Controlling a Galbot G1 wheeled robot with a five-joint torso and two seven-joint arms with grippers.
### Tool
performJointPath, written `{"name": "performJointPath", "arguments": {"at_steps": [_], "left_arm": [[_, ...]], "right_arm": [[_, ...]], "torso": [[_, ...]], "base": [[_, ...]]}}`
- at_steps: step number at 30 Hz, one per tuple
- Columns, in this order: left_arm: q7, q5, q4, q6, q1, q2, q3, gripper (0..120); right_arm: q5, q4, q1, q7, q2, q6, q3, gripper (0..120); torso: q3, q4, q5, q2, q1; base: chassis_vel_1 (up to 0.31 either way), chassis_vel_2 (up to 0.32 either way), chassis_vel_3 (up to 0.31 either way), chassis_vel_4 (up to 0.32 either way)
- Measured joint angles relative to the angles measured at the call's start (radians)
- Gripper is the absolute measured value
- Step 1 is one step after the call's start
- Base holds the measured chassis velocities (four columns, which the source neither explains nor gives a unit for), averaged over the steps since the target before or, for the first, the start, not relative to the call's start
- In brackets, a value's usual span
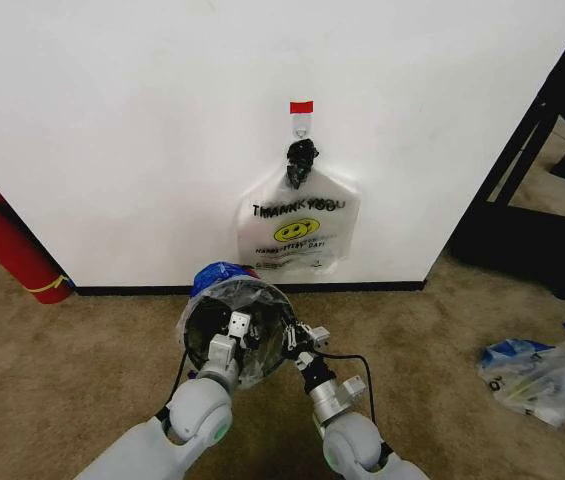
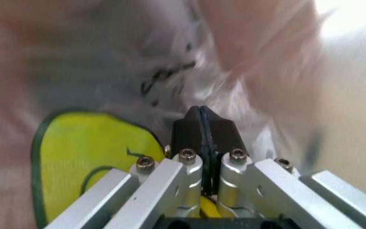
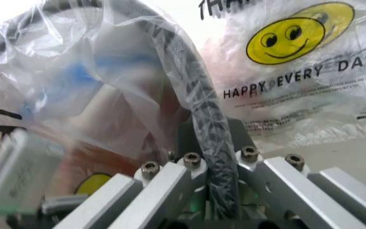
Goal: Pick up the garbage bag from the wall and place it over the trash bin.
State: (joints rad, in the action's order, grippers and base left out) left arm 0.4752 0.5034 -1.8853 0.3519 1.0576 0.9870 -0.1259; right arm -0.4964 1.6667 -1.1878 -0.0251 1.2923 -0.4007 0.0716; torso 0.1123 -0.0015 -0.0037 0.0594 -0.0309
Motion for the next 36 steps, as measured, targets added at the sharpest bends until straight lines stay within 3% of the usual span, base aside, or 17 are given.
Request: {"name": "performJointPath", "arguments": {"at_steps": [12, 30, 36], "left_arm": [[0.013, -0.092, 0.092, 0.007, -0.050, -0.009, -0.003, 0], [0.012, -0.164, 0.108, 0.008, -0.058, -0.051, 0.016, 0], [-0.005, -0.124, 0.068, 0.001, -0.032, -0.043, 0.010, 0]], "right_arm": [[0.049, 0.008, -0.014, 0.038, -0.014, -0.023, -0.016, 0], [0.058, 0.001, -0.004, 0.038, -0.014, -0.022, -0.017, 0], [0.058, -0.010, -0.004, 0.025, -0.009, -0.024, -0.028, 0]], "torso": [[0.000, -0.0001, 0.0000, 0.000, 0.000], [0.000, -0.0002, 0.0000, 0.000, 0.000], [0.000, -0.0002, 0.0003, 0.000, 0.000]], "base": [[0.000, 0.000, 0.000, 0.000], [0.000, 0.000, 0.000, 0.000], [0.000, 0.000, 0.000, 0.000]]}}
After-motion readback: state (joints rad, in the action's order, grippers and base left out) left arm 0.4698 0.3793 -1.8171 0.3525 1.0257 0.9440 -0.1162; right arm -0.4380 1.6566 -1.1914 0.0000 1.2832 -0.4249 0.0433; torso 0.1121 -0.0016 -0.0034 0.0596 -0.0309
